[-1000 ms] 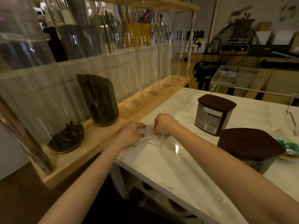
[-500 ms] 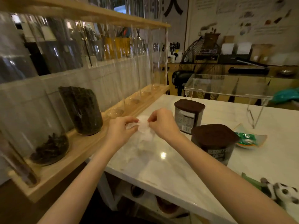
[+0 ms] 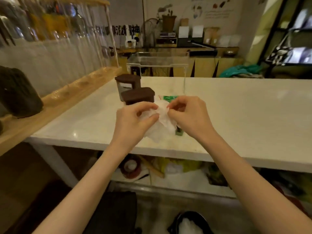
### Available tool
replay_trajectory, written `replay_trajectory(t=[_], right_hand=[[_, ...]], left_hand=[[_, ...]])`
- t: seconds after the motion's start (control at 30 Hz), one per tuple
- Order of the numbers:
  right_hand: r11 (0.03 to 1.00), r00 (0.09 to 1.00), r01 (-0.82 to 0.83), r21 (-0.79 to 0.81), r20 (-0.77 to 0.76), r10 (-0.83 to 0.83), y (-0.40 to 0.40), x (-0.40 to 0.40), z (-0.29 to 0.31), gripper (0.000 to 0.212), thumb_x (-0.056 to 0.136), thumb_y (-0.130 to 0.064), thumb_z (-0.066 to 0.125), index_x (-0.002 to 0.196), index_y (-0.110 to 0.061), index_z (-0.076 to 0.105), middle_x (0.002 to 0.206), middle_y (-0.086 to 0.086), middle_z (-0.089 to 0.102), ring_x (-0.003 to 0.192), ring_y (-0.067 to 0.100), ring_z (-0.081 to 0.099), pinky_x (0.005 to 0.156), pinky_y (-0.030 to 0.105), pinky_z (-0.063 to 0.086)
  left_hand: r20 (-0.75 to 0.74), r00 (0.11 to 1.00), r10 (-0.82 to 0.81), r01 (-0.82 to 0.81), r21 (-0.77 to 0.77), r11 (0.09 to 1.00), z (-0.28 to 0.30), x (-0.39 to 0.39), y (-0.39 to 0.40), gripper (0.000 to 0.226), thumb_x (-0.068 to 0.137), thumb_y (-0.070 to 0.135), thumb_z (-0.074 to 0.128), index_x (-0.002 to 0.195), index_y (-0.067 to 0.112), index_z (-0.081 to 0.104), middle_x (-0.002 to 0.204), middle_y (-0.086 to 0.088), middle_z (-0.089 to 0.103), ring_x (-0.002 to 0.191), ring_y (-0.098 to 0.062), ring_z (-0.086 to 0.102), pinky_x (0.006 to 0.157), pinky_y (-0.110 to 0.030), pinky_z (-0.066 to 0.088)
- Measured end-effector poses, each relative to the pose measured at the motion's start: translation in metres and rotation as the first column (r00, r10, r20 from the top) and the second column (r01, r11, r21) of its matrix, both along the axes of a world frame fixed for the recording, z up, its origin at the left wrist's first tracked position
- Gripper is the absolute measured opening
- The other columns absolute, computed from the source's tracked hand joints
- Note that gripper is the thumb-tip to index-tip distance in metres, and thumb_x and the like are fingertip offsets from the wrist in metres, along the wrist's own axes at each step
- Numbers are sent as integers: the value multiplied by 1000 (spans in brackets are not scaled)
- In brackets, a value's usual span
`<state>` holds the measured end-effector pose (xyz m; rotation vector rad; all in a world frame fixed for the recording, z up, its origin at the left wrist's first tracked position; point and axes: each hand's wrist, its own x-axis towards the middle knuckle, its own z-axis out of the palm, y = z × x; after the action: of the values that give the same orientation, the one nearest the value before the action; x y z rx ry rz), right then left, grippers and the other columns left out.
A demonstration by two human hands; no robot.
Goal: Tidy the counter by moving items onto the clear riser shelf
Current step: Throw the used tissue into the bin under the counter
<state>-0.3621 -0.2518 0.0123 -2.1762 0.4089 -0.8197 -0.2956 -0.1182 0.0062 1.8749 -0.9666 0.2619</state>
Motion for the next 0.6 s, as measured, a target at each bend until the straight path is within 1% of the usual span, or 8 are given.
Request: replay_trajectory(t=[0.1,0.23,0.3,0.37,0.43,0.5,0.53,0.6], right_hand=[[993,997,74,92,-32,-72,-20,-51,-29,9,68,-11,62,71,-16,69,60,-11,60,56,4,55,55,16,46],[973,989,126,194,-106,-106,-42,-110,-78,5,69,-12,63,69,-17,66,63,-11,62,56,-6,55,48,6,41],[948,979,180,262,-140,-147,-53,-136,-110,8,70,-11,63,64,-17,63,57,-8,62,52,-5,56,46,8,41],[910,963,241,337,-202,-180,-63,-157,-148,9,70,-11,63,63,-18,63,52,-7,60,47,-1,56,46,11,43],[867,944,282,410,-279,-175,-71,-171,-194,9,71,-9,64,65,-16,63,52,-4,61,44,1,55,45,14,44],[818,919,343,462,-345,-190,-75,-180,-246,9,72,-6,65,68,-14,64,59,1,64,47,2,56,47,16,46],[795,901,379,473,-384,-201,-75,-183,-274,7,73,-5,66,71,-12,66,64,3,65,49,2,56,49,18,48],[750,866,433,500,-460,-193,-74,-186,-332,6,76,-2,65,76,-8,67,72,8,65,54,8,59,55,26,55]], left_hand=[[-47,994,-99,100,26,995,-25,-41,-24,11,74,15,69,85,18,67,80,18,62,80,7,56,72,1,38],[-158,956,-245,260,81,962,-71,-84,-52,12,75,9,66,78,20,67,77,21,62,77,14,55,71,0,38],[-252,926,-282,313,93,945,-100,-100,-63,14,75,11,66,80,23,70,79,20,63,78,17,55,72,0,39],[-344,887,-309,379,157,912,-136,-110,-74,14,77,15,65,83,26,71,81,23,62,82,19,54,73,2,38],[-471,825,-312,452,220,864,-180,-118,-85,15,78,16,63,87,26,71,86,18,64,89,10,57,73,3,37],[-584,765,-271,497,268,825,-231,-122,-96,19,79,11,61,91,23,71,94,13,64,99,-2,57,74,3,36],[-609,754,-246,511,309,802,-258,-121,-102,23,79,7,59,93,21,70,97,11,64,102,-6,56,72,3,35],[-582,780,-230,532,423,734,-315,-119,-112,30,78,2,54,98,18,69,109,3,64,104,-11,54,70,-2,33]])
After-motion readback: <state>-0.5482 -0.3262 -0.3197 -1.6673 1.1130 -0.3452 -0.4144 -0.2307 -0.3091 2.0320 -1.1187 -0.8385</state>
